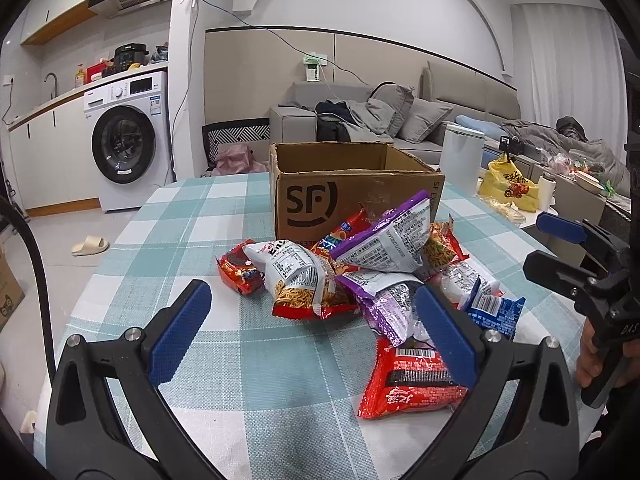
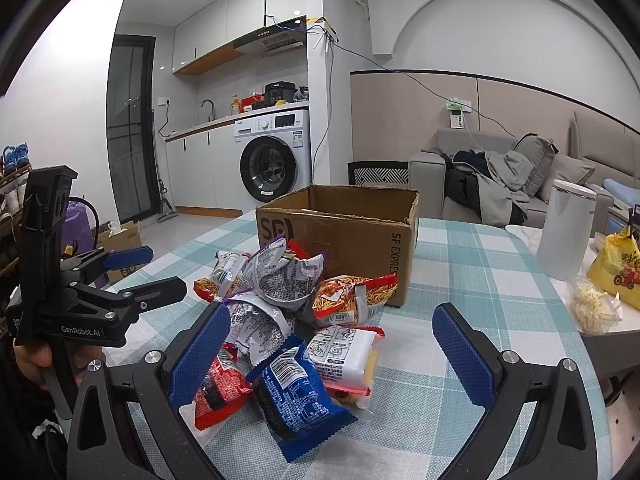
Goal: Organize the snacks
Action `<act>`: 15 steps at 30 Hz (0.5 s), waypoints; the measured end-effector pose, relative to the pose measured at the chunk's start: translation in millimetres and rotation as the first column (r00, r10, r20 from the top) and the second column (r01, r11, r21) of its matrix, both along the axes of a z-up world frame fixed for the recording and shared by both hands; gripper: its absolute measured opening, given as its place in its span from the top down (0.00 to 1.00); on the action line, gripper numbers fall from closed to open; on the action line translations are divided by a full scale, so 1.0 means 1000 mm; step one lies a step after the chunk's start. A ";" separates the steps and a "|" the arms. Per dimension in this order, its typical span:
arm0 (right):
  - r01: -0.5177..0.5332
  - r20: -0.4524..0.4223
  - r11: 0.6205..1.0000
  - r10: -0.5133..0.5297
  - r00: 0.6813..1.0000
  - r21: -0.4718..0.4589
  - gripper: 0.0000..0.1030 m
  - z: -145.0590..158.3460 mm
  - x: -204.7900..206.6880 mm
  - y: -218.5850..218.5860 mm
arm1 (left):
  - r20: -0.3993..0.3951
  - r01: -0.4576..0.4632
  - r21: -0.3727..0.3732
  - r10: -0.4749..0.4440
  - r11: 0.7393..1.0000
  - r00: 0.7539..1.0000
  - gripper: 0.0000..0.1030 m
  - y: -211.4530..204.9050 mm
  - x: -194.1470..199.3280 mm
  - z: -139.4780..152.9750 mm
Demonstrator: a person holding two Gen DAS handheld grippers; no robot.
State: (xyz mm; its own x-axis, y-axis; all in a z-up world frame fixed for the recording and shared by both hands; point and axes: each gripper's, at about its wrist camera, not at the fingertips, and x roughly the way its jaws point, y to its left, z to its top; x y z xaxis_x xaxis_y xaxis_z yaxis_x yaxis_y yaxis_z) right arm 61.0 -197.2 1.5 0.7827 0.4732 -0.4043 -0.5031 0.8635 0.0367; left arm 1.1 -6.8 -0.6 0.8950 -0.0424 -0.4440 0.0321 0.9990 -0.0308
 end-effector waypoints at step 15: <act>-0.001 -0.003 1.000 0.001 1.000 0.000 0.00 0.001 0.000 0.000 | 0.001 -0.004 0.004 0.004 1.000 1.000 0.01 -0.001 -0.001 0.001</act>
State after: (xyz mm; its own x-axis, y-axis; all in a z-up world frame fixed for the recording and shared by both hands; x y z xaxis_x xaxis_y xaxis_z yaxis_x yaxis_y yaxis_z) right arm 61.3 -197.3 2.2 0.7814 0.4738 -0.4062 -0.5034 0.8632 0.0384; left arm 0.0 -7.4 0.0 0.8954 -0.0370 -0.4436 0.0277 0.9992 -0.0273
